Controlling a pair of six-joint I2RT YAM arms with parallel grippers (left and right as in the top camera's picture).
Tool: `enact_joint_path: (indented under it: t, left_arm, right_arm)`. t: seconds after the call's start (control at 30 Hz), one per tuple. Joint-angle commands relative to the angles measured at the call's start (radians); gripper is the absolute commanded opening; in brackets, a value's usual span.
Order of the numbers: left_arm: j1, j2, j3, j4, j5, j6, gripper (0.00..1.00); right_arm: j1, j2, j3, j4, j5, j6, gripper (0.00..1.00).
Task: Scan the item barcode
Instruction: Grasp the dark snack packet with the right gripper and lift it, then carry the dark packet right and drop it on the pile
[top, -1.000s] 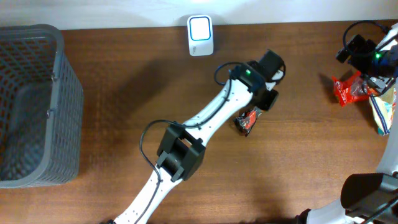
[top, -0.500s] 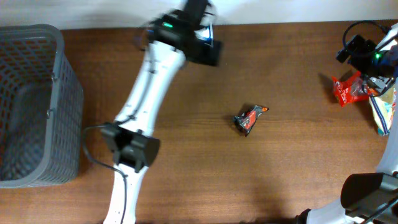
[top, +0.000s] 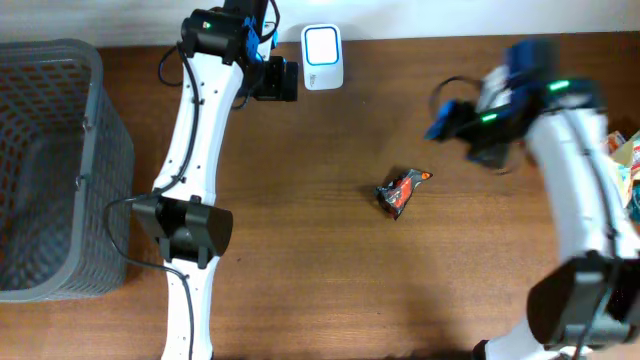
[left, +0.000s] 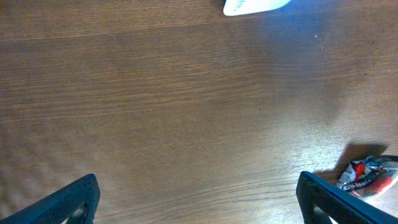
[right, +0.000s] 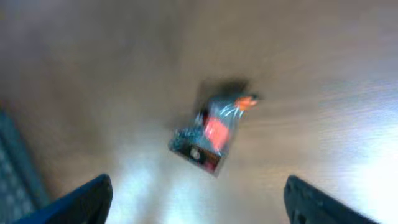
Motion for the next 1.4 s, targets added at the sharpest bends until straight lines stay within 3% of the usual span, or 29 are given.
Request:
enact_joint_path:
  t: [0.0,0.1,0.2,0.37,0.63,0.73,0.87,0.93,1.17,1.37]
  left_arm:
    - [0.001,0.021,0.000,-0.020,0.000,0.005,0.99]
    - [0.001,0.024,0.000,-0.024,0.000,0.005,0.99]
    - [0.000,0.024,0.000,-0.005,0.000,0.005,0.99]
    - [0.000,0.024,0.000,-0.005,0.000,0.005,0.99]
    - [0.000,0.024,0.000,-0.005,0.000,0.005,0.99]
    - [0.000,0.024,0.000,-0.005,0.000,0.005,0.99]
    - [0.000,0.024,0.000,-0.005,0.000,0.005,0.99]
    - [0.000,0.024,0.000,-0.005,0.000,0.005,0.99]
    - [0.000,0.024,0.000,-0.005,0.000,0.005,0.99]
    - [0.000,0.024,0.000,-0.005,0.000,0.005,0.99]
  right_arm:
    - [0.110,0.013,-0.214,0.149,0.090,0.275,0.78]
    - [0.194,0.013,-0.369,0.369,0.098,0.399,0.69]
    - [0.249,0.015,-0.417,0.415,0.270,0.510,0.62]
    - [0.268,0.024,-0.417,0.441,0.407,0.517,0.57]
    - [0.268,0.148,-0.417,0.510,0.378,0.517,0.47]
    - [0.267,0.158,-0.417,0.510,0.404,0.516,0.23]
    - [0.238,0.155,-0.343,0.442,0.404,0.435,0.09]
    - [0.195,0.155,-0.262,0.358,0.404,0.391,0.04]
    - [-0.106,0.155,0.111,0.092,0.555,0.166,0.05]
    - [-0.425,0.173,0.178,0.104,0.607,0.138,0.05]
